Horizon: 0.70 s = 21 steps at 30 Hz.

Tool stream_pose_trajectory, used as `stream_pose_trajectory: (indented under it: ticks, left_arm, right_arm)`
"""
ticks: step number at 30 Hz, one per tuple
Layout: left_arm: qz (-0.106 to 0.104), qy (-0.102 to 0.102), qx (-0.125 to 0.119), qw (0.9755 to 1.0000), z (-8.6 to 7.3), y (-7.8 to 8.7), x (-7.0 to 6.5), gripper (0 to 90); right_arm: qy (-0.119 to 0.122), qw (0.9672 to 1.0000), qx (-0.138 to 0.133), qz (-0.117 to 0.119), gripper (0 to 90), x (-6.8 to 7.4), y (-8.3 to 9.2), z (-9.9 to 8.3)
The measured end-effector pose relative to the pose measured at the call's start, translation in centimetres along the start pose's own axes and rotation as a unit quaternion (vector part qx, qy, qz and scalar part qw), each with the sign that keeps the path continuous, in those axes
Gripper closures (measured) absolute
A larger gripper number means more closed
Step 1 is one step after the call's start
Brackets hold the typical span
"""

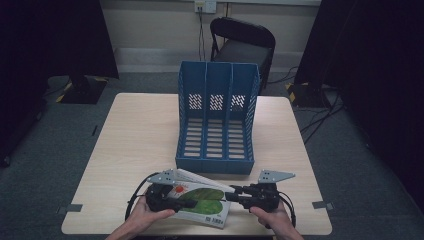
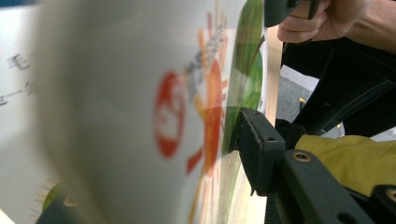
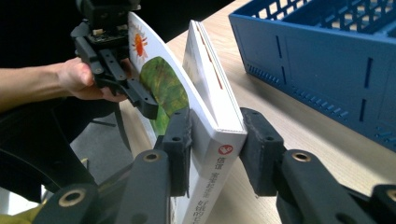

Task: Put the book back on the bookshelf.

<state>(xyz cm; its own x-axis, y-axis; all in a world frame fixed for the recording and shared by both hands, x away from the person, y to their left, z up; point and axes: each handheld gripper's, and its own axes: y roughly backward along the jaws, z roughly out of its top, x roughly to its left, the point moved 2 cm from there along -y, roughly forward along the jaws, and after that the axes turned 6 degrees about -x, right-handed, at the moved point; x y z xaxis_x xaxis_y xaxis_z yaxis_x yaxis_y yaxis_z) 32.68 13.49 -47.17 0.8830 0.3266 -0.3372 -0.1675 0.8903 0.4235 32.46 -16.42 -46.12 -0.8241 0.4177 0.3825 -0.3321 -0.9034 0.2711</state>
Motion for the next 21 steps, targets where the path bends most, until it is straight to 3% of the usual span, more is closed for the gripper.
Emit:
stream_pose_trajectory:
  ticks: [15,20,21]
  left_arm:
    - [0.001,0.0,0.001,1.0,0.01,-0.03,0.15,61.7]
    - [0.004,0.02,-0.001,0.9998,0.07,0.17,0.52,55.7]
    - [0.017,0.022,-0.007,0.9996,0.15,0.57,0.69,54.5]
  right_arm:
    - [-0.009,0.9996,0.015,0.02,65.6,-0.01,-0.87,-0.08]
    - [-0.004,0.9994,0.009,0.032,69.9,0.27,-0.64,0.03]
    - [-0.001,0.9995,0.007,0.032,70.8,0.35,-0.58,0.1]
